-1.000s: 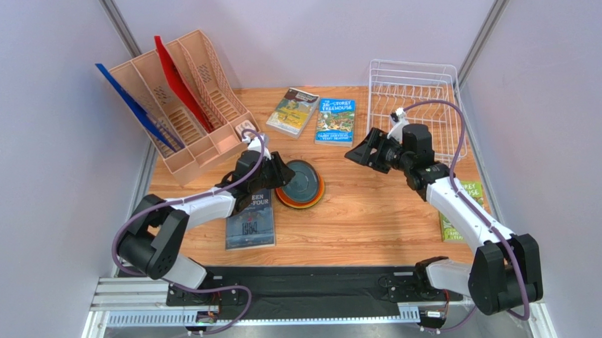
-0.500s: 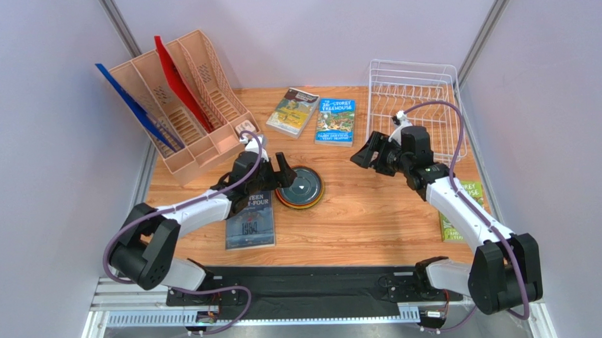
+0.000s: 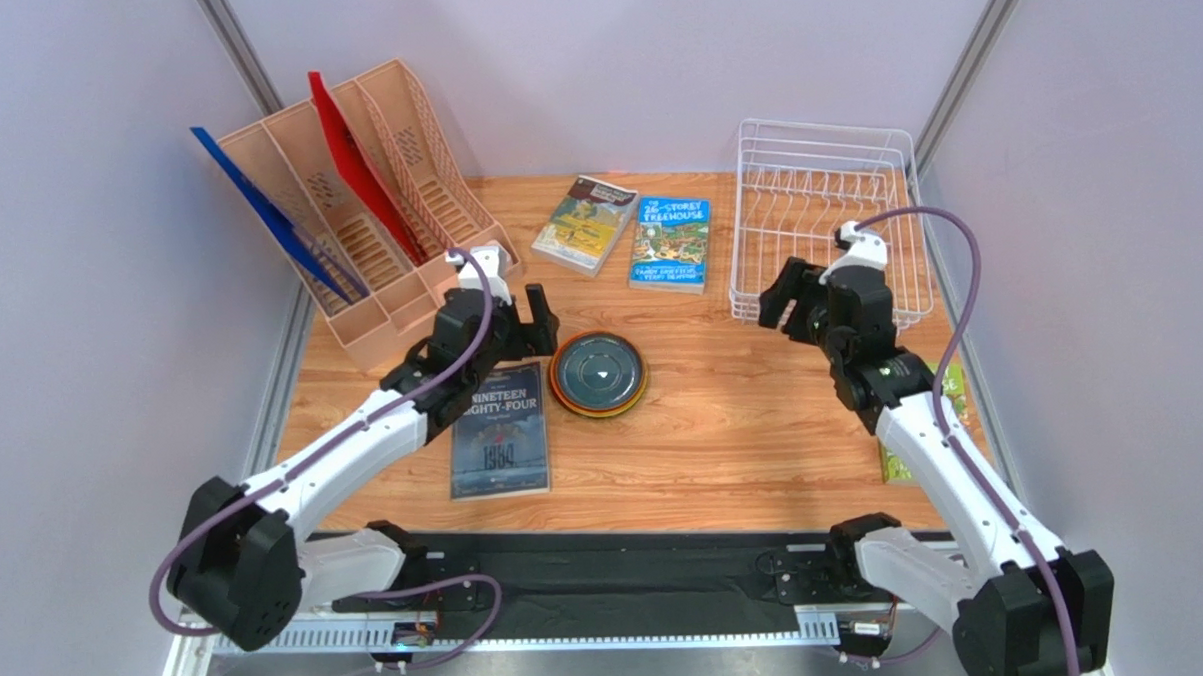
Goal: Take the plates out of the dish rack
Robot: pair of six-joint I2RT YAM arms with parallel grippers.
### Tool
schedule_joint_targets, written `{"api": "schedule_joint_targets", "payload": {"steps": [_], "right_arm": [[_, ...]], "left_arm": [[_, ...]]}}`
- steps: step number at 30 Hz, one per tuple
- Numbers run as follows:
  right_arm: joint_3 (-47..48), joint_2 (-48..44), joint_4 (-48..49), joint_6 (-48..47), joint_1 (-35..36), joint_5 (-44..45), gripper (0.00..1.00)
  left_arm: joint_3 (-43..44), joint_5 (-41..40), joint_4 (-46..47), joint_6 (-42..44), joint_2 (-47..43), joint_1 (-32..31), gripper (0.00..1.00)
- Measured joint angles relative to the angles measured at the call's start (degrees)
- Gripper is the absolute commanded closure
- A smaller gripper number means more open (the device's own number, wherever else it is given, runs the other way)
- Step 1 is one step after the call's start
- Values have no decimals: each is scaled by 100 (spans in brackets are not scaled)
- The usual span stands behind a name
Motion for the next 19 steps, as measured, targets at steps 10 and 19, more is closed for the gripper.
{"api": "schedule_joint_targets", "payload": {"steps": [10, 19], "right_arm": [[-538, -501, 328, -396, -2, 1766, 25], [-754, -461, 660, -570, 0, 2151, 24]], "left_arm": [[223, -581, -337, 562, -1261, 0, 0], [-125, -955, -343, 938, -1419, 0, 0]]}}
